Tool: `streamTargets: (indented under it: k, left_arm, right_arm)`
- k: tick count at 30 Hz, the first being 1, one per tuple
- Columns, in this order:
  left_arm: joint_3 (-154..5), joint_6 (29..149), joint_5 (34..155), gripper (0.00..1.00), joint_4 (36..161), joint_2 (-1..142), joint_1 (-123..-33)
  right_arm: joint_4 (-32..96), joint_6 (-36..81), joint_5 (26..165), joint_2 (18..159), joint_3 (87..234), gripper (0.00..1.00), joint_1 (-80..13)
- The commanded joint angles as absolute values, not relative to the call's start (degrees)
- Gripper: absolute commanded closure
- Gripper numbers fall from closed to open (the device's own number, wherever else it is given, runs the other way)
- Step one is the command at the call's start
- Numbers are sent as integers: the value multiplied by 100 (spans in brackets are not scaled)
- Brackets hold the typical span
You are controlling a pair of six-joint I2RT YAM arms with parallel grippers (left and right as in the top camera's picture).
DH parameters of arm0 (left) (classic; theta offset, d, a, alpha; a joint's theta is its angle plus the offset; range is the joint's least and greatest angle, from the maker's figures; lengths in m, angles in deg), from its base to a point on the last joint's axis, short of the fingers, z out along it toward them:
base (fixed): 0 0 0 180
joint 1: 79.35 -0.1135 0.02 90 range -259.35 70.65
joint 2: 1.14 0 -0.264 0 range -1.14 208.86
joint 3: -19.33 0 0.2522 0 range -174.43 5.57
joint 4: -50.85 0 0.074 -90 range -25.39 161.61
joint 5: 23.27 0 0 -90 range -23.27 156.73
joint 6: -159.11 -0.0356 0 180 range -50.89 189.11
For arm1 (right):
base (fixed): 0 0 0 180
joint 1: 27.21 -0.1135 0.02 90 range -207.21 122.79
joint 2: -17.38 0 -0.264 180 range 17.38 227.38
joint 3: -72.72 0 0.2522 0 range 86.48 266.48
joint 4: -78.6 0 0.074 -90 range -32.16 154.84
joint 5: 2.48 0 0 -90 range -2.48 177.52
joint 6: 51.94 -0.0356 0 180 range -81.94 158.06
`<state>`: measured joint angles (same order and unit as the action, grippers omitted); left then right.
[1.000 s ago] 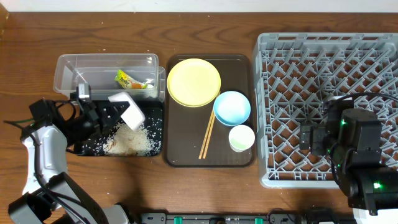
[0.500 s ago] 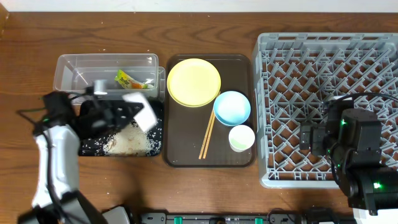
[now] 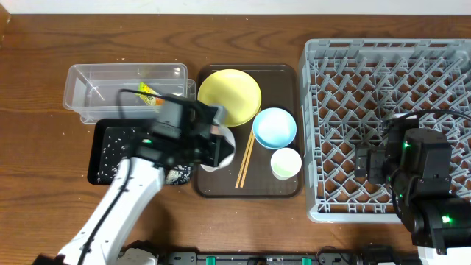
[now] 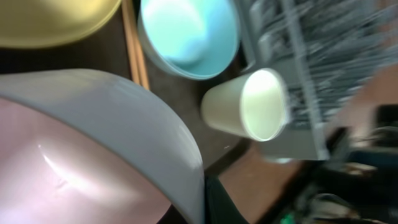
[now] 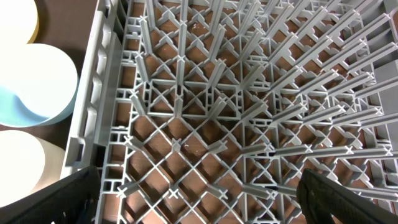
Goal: Sort waste into correct bins and load items into the dishwasher rack
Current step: 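Set the emptied pink bowl back on the brown tray with the left gripper, then grasp the white cup with the left gripper and lift it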
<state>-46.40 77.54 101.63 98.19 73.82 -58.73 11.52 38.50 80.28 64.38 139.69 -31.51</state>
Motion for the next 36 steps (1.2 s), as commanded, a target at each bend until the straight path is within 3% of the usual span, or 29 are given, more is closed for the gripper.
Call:
streamTargets:
  k: [1, 11, 21, 28, 36]
  left_arm:
    - [-4679, 8040, 8631, 94, 9789, 7672, -5346]
    - [-4679, 8040, 8504, 92, 9244, 8687, -4644]
    - [-4683, 8036, 8504, 61, 9214, 8844, -4644]
    - [-5073, 8016, 8607, 45, 9456, 8505, -4653]
    - [-5250, 8040, 8976, 43, 8949, 8077, -4424]
  right_arm:
    - [1143, 3833, 8050, 6427, 14074, 1, -3102]
    - [1141, 3833, 8050, 6427, 14074, 1, -3102]
    - [1143, 3833, 8050, 6427, 14074, 1, -3102]
    - [1141, 3833, 8050, 6427, 14074, 1, -3102]
    - [1141, 3833, 8050, 6427, 14074, 1, -3102]
